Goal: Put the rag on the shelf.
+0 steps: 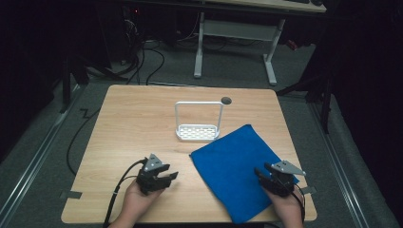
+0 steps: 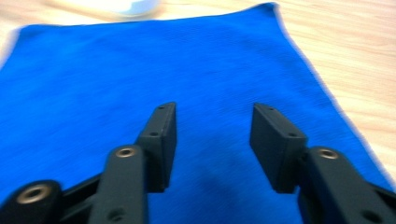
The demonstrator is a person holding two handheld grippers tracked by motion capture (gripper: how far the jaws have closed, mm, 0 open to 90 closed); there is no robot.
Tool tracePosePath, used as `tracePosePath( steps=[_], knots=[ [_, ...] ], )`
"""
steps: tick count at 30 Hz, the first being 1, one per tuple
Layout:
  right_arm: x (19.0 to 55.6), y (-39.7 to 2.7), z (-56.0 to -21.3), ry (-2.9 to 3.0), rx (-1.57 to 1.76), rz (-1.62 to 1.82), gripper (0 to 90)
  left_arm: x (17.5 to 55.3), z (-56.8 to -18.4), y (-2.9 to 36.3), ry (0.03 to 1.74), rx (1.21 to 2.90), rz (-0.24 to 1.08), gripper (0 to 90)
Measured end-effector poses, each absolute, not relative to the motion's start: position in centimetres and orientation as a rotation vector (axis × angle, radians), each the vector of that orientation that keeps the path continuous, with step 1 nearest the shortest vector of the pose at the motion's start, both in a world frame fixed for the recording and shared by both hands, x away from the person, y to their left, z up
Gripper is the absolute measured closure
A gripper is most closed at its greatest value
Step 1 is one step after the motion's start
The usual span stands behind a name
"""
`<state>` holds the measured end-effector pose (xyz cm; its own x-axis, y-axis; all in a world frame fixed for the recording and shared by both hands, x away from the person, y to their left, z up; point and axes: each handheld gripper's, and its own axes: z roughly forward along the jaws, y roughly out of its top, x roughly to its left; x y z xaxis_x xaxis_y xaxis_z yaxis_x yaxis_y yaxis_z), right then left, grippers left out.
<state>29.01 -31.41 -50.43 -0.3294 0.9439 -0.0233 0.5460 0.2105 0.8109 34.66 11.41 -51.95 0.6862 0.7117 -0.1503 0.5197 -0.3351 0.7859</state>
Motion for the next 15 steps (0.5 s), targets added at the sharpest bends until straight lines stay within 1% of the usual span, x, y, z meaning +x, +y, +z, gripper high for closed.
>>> tracePosePath(
  steps=[2,5,8,15],
  knots=[
    [28.6,-31.3,-50.8,1.983,1.352,0.966,52.2,35.0,-52.0,11.8,0.974,1.996,0.265,53.0],
    [29.5,-31.6,-51.0,1.982,1.376,0.957,51.5,35.2,-52.1,11.7,0.983,1.979,0.259,52.4],
    [30.0,-32.1,-51.3,1.981,1.403,0.975,51.2,35.2,-52.0,11.4,0.972,1.985,0.266,52.0],
    [29.8,-32.9,-51.2,1.954,1.420,0.998,52.9,34.9,-52.1,10.2,0.934,2.009,0.257,51.8]
  ],
)
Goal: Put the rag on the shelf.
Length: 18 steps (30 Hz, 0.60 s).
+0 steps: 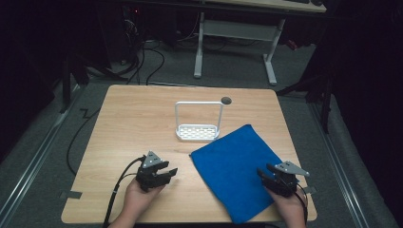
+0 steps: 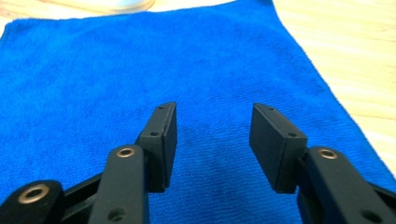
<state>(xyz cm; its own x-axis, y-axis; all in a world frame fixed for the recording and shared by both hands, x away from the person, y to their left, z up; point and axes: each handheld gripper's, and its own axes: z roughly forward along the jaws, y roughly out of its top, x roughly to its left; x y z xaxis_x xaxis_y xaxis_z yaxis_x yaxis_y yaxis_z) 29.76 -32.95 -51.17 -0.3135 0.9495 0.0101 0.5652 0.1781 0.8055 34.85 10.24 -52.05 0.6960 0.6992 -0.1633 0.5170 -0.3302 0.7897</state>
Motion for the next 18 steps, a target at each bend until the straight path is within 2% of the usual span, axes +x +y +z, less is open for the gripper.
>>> tracePosePath(
  steps=[5,14,16,18],
  knots=[
    [29.8,-32.8,-51.1,1.978,1.400,0.989,58.9,34.4,-52.0,8.9,0.895,2.008,0.223,52.8],
    [29.8,-32.6,-51.1,1.976,1.383,0.990,59.0,33.4,-51.8,4.6,0.782,2.031,0.134,57.2],
    [29.8,-32.7,-51.1,1.975,1.386,0.993,59.9,33.0,-51.7,3.5,0.746,2.052,0.126,59.2],
    [29.8,-32.7,-51.1,1.977,1.393,0.994,61.6,32.4,-51.7,2.6,0.702,2.075,0.128,66.9]
  ],
)
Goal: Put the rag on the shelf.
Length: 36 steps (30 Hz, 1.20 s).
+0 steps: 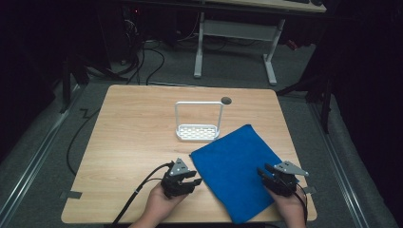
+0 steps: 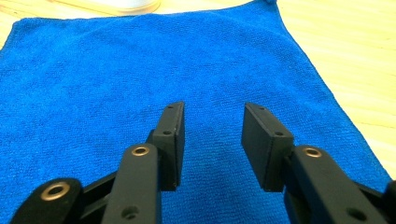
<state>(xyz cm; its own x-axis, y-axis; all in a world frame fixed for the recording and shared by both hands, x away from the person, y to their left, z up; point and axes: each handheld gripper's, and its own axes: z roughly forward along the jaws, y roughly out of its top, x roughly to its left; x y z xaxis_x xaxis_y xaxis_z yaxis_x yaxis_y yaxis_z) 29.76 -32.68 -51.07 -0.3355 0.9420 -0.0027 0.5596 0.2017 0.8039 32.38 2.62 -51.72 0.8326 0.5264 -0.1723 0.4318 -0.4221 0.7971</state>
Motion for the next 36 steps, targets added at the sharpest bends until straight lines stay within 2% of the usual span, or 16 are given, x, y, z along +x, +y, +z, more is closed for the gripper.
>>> tracePosePath(
  steps=[3,8,15,24,29,36],
  knots=[
    [29.7,-32.7,-51.1,1.985,1.386,0.996,63.5,31.9,-51.8,1.6,0.666,2.091,0.102,78.1],
    [29.7,-32.7,-51.1,1.988,1.384,1.000,64.7,31.8,-51.9,-0.4,0.639,2.116,0.060,89.8],
    [29.6,-32.6,-51.1,1.995,1.378,0.997,66.7,31.4,-52.6,-3.1,0.582,2.182,0.019,90.0],
    [29.5,-32.8,-51.1,1.994,1.374,0.998,69.5,31.0,-52.9,-2.6,0.568,2.226,-0.008,90.0],
    [29.4,-32.8,-51.0,1.988,1.377,1.004,71.6,31.1,-52.9,-0.2,0.602,2.219,-0.071,90.0],
    [29.4,-32.5,-51.0,1.999,1.364,1.002,73.4,31.0,-52.9,3.3,0.635,2.223,-0.069,90.0]
  ],
)
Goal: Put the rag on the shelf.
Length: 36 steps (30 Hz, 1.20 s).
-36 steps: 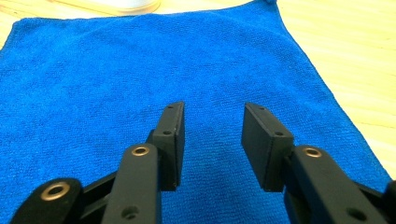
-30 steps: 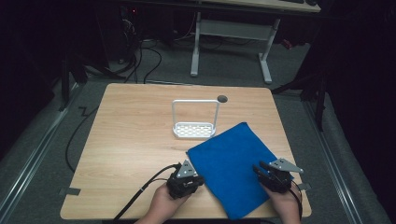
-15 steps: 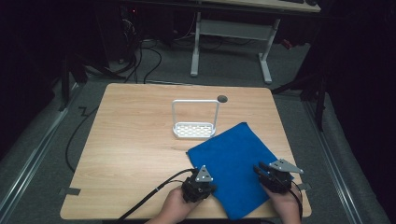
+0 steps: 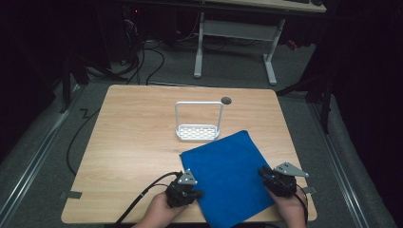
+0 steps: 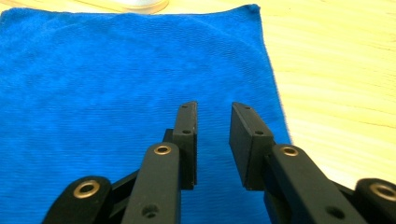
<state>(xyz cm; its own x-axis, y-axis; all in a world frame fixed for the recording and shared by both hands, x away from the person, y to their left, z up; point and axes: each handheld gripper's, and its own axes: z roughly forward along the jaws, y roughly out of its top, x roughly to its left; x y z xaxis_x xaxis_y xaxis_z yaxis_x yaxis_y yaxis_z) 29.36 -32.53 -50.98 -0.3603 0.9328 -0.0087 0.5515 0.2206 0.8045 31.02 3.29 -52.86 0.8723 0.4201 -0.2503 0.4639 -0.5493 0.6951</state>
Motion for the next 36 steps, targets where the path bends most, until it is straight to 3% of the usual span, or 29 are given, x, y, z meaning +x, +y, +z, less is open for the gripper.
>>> tracePosePath(
  steps=[11,17,25,30,36],
  knots=[
    [29.5,-32.0,-50.8,2.026,1.339,1.006,78.2,32.0,-53.0,6.5,0.716,2.189,-0.099,90.0],
    [30.6,-31.1,-50.8,2.061,1.309,1.005,88.8,32.3,-52.9,8.4,0.781,2.173,-0.060,90.0],
    [32.6,-29.0,-51.8,2.181,1.262,0.973,90.0,33.0,-52.6,11.7,0.919,2.132,0.036,90.0],
    [33.0,-27.8,-52.2,2.222,1.242,0.940,90.0,33.8,-52.2,11.6,0.948,2.041,0.053,76.8],
    [33.0,-27.3,-52.6,2.236,1.244,0.895,90.0,34.3,-52.9,9.6,0.883,2.133,0.130,72.5]
  ],
)
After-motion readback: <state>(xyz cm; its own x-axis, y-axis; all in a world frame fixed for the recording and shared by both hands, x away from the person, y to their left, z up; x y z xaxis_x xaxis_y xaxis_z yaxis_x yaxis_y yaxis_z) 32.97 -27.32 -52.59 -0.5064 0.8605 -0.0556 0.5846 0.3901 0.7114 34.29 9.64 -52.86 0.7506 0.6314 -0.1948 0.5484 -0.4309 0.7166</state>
